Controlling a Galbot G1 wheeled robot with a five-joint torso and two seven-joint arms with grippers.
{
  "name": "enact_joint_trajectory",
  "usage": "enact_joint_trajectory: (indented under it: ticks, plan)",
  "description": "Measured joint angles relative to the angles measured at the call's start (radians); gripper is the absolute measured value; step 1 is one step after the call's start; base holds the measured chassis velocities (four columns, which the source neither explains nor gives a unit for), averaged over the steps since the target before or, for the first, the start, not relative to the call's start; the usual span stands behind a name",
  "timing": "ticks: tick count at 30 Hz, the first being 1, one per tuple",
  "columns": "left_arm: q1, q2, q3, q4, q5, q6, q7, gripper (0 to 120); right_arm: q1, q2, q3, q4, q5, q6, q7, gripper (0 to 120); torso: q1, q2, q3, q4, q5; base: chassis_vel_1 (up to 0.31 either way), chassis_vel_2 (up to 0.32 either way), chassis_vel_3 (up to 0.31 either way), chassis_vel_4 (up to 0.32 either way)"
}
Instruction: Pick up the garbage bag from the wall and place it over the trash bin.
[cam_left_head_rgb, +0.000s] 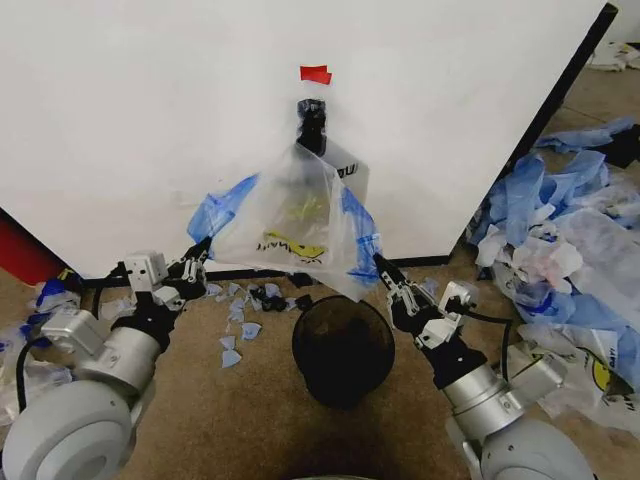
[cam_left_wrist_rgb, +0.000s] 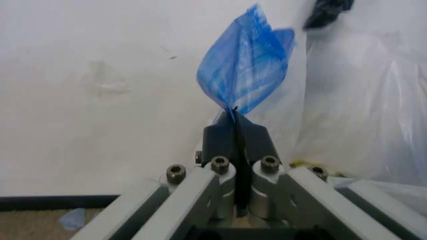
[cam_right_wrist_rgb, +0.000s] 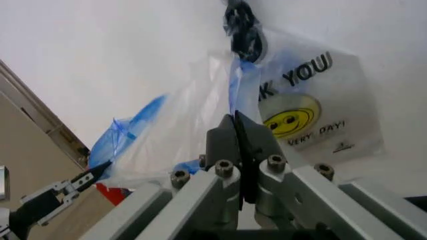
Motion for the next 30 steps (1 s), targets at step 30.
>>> enact_joint_trajectory:
  ticks: [30]
  plan:
    - [0.048,-0.063,-0.147,0.002,-0.037,0.02,0.001,0,0.059,-0.013,0.038,0.0,0.143,-0.016,-0.001,0,0.0,0.0,0.0,-0.0001,0.0,0.0,0.0,0.0,0.0]
